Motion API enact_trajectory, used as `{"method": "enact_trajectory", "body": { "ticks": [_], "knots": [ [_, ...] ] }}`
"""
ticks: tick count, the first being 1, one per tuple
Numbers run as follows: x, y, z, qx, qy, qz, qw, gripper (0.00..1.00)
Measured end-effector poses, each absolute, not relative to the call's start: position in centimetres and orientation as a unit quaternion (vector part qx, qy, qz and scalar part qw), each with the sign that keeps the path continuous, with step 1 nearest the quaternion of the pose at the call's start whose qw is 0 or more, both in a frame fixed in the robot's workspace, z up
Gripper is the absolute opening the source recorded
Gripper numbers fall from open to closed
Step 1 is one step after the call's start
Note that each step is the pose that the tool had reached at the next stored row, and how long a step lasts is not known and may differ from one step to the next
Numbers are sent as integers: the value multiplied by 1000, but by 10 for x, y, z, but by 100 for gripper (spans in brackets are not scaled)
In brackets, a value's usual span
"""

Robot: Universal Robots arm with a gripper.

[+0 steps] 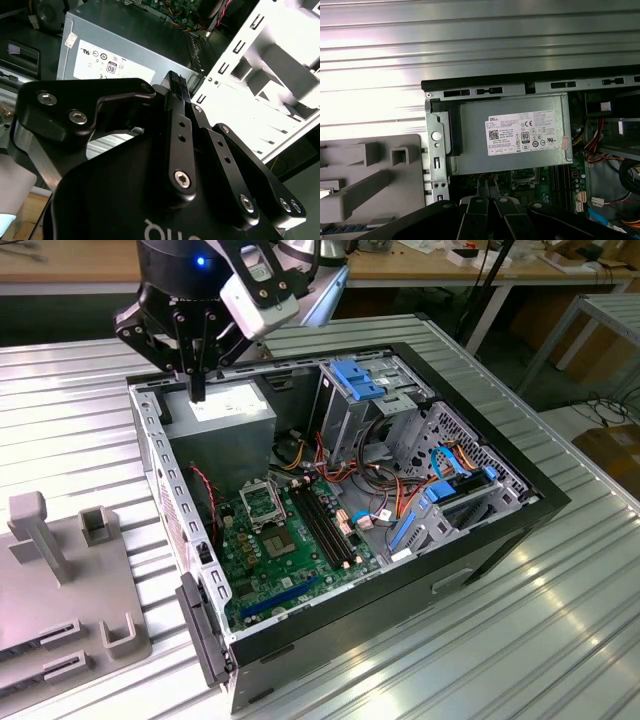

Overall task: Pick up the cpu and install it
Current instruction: 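Reach for the cpu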

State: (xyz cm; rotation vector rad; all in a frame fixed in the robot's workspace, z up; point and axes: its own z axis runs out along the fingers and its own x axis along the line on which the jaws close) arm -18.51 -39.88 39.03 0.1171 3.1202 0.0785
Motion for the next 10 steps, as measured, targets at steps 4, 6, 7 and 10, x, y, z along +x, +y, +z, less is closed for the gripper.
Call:
{"method": "enact_trajectory", "body": {
  "ticks": [4,6,7,10],
  "knots": [
    [-187,-399,390,38,999,25,9,11],
    [-187,-399,390,38,999,25,9,11],
    [-188,-399,390,38,999,25,9,11],
    [-189,-399,390,38,999,25,9,11]
  ]
}}
